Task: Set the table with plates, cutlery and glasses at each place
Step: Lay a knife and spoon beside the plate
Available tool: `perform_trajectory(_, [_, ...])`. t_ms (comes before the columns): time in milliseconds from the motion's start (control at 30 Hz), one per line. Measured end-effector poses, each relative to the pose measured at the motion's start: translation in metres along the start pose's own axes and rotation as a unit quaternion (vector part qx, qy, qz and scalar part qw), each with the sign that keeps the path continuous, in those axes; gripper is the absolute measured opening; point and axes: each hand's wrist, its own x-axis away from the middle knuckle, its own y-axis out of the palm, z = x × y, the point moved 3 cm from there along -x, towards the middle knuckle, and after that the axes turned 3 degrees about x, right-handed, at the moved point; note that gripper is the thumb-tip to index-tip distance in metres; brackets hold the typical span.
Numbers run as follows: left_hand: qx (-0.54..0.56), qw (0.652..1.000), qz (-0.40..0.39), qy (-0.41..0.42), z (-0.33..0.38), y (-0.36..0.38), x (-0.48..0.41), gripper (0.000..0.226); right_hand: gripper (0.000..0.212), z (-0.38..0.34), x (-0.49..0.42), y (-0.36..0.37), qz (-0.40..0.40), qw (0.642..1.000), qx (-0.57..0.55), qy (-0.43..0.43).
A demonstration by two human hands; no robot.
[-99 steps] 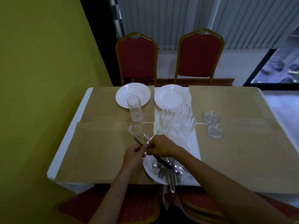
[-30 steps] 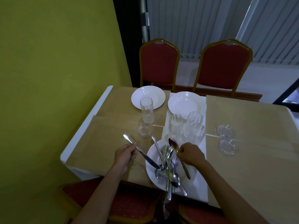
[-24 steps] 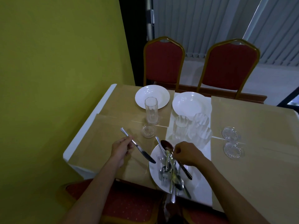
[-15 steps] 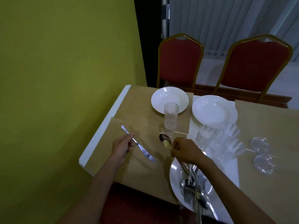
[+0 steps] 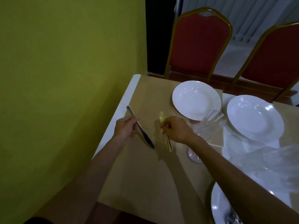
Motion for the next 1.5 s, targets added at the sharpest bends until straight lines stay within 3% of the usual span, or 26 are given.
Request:
perform_trajectory(267, [-0.127, 0.984, 0.048, 0.112, -0.004, -0.009, -0.068, 0.036, 0.020, -0.028, -0.081, 0.022, 0.031, 0.996, -0.044, 0.075])
perform_trajectory(367, [-0.163, 0.968, 0.080, 0.175, -0.003, -0.009, -0.081, 0.041, 0.018, -0.033, -0.099, 0.022, 0.081, 0.991, -0.060, 0.084])
perform_trajectory(433, [-0.199, 0.953, 0.094, 0.209, -0.001, -0.006, -0.089, 0.038, 0.011, -0.037, -0.112, 0.019, 0.104, 0.990, -0.049, 0.085])
perform_trajectory(567, [-0.252, 0.928, 0.121, 0.247, 0.000, 0.005, -0.106, 0.036, 0.019, -0.045, -0.136, 0.011, 0.118, 0.989, 0.023, 0.084])
perform_trajectory(667, [-0.268, 0.921, 0.140, 0.246, 0.000, 0.008, -0.109, 0.034, 0.023, -0.049, -0.154, 0.002, 0.124, 0.978, 0.137, 0.098])
perform_trajectory(733, [-0.279, 0.914, 0.146, 0.258, 0.000, 0.009, -0.107, 0.033, 0.028, -0.045, -0.168, -0.001, 0.101, 0.975, 0.153, 0.124])
perform_trajectory(867, [-0.280, 0.909, 0.148, 0.271, 0.001, 0.010, -0.107, 0.029, 0.031, -0.036, -0.200, -0.005, 0.061, 0.981, 0.101, 0.156])
perform_trajectory(1167, [-0.279, 0.913, 0.140, 0.263, -0.002, 0.010, -0.113, 0.023, 0.031, -0.028, -0.243, 0.004, 0.056, 0.976, -0.045, 0.207])
perform_trajectory(1500, [-0.296, 0.911, 0.130, 0.256, -0.004, 0.012, -0.115, 0.023, 0.020, -0.045, -0.251, -0.001, 0.074, 0.980, -0.010, 0.185])
